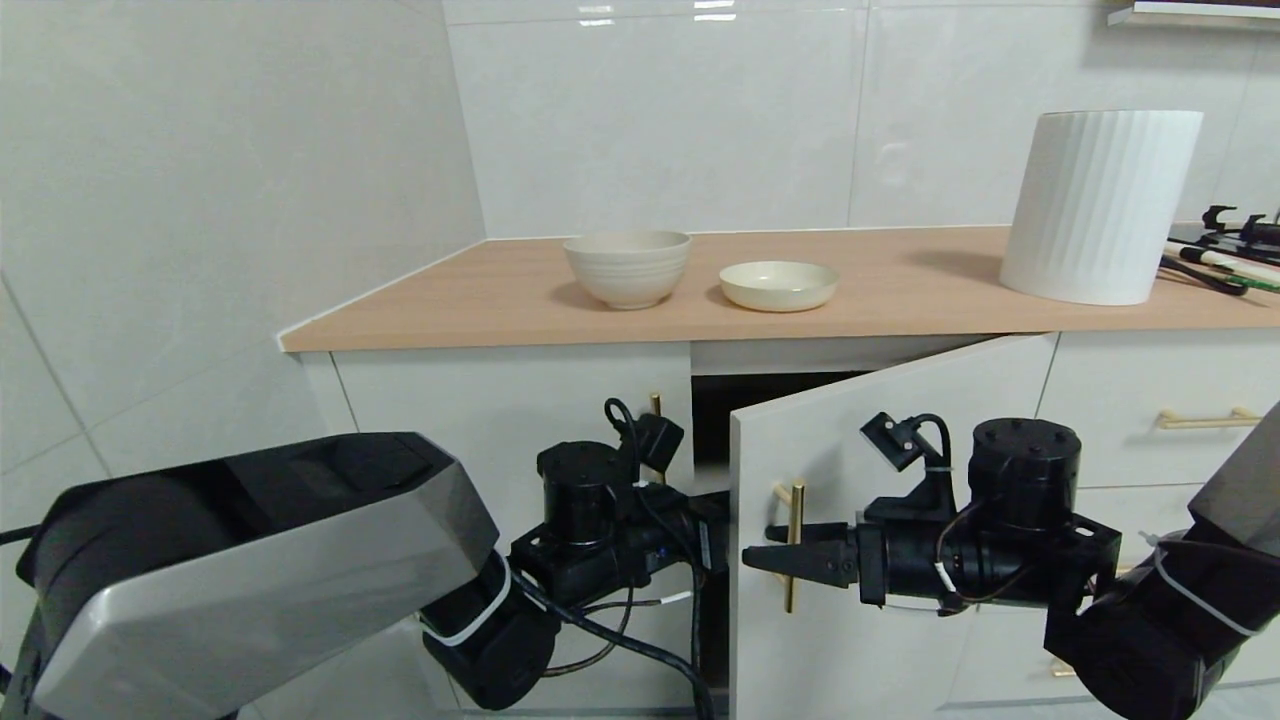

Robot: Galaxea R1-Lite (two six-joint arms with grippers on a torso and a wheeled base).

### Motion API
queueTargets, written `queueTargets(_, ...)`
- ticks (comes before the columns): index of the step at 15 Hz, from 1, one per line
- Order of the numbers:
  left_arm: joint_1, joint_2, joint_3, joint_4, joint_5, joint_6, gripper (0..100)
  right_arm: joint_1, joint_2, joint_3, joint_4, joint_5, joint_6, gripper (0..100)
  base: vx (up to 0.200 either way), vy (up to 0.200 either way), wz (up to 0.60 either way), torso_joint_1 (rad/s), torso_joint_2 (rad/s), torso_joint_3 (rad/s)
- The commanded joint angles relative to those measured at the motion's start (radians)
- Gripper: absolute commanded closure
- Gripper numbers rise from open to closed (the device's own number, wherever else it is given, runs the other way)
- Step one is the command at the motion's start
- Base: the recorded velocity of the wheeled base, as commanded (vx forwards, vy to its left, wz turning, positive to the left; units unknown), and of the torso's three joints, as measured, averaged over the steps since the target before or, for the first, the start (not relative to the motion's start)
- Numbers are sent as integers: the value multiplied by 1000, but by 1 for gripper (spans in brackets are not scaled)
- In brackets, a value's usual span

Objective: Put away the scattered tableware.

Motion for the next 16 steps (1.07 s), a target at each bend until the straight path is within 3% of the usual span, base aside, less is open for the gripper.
queueTargets(1, -17, 1, 0, -3, 2, 0, 100, -5, 6, 6, 3, -15, -24, 0, 0, 0, 0, 0, 0, 0)
queueTargets(5, -30, -1, 2, -12, 2, 0, 100, -24, 19, 4, 3, -125, -101, 0, 0, 0, 0, 0, 0, 0)
queueTargets(10, -31, -2, 8, -14, 2, 0, 100, -127, -67, 21, 5, -122, -104, 0, 0, 0, 0, 0, 0, 0)
queueTargets(16, -34, -1, 8, -14, 2, -11, 100, -152, -212, 154, 14, -122, -133, 0, 0, 0, 0, 0, 0, 0)
